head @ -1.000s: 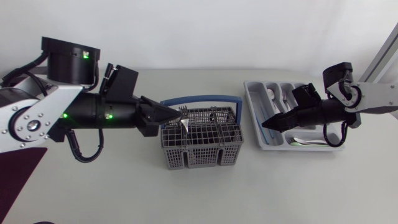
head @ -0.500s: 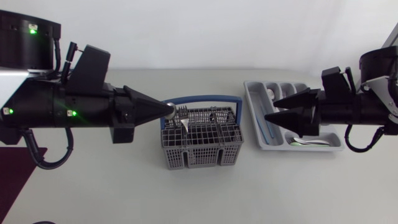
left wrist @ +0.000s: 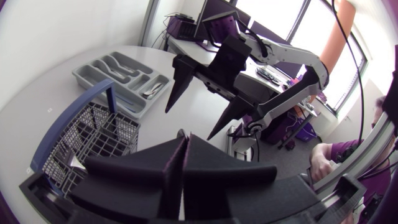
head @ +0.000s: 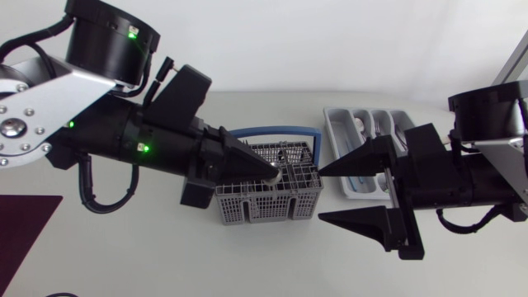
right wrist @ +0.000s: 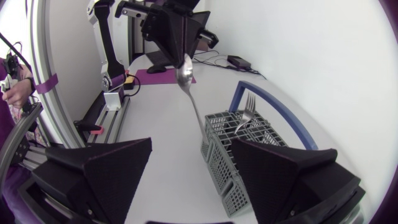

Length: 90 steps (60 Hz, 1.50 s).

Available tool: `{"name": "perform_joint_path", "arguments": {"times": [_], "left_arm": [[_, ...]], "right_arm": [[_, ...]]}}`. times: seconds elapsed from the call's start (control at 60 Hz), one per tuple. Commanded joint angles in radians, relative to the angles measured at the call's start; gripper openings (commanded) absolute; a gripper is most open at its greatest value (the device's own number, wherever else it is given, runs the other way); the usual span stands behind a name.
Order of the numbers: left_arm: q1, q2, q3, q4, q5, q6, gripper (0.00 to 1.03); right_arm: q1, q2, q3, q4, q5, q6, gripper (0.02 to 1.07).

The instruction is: Unload the cutlery basket into the drawer organizer.

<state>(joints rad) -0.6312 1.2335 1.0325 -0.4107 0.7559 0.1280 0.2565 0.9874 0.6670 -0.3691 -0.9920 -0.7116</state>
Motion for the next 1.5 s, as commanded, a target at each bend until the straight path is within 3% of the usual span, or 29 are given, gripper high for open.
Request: {"name": "perform_joint_path", "arguments": {"times": [0.0, 0.067, 0.433, 0.633, 0.75, 0.983, 1.283, 1.333, 1.433, 1.483], "left_arm": [[-0.024, 0.026, 0.051, -0.002, 0.03, -0.01, 0.13], [-0.053, 0.037, 0.055, -0.002, 0.037, -0.016, 0.13], [-0.084, 0.069, 0.072, 0.001, 0.068, -0.031, 0.13], [-0.087, 0.075, 0.072, 0.006, 0.068, -0.031, 0.13], [-0.087, 0.075, 0.067, 0.009, 0.069, -0.031, 0.13], [-0.094, 0.077, 0.069, 0.009, 0.069, -0.034, 0.13], [-0.084, 0.075, 0.078, 0.021, 0.069, -0.062, 0.14], [-0.073, 0.072, 0.083, 0.026, 0.069, -0.07, 0.24], [-0.053, 0.061, 0.097, 0.032, 0.069, -0.082, 0.65], [-0.042, 0.055, 0.104, 0.033, 0.069, -0.085, 0.77]], "right_arm": [[0.018, -0.01, -0.027, 0.022, -0.01, -0.026, 0.89], [0.035, -0.006, -0.024, 0.03, -0.004, -0.025, 0.88], [0.139, 0.023, -0.02, 0.107, 0.038, 0.035, 0.52], [0.181, 0.027, -0.024, 0.122, 0.089, 0.044, 0.46], [0.187, 0.027, -0.032, 0.128, 0.098, 0.044, 0.36], [0.185, 0.027, -0.038, 0.125, 0.105, 0.043, 0.08], [0.184, 0.002, -0.05, 0.118, 0.113, 0.052, 0.08], [0.185, -0.012, -0.053, 0.11, 0.118, 0.052, 0.08], [0.185, -0.026, -0.056, 0.094, 0.131, 0.05, 0.08], [0.184, -0.029, -0.06, 0.09, 0.141, 0.05, 0.08]]}}
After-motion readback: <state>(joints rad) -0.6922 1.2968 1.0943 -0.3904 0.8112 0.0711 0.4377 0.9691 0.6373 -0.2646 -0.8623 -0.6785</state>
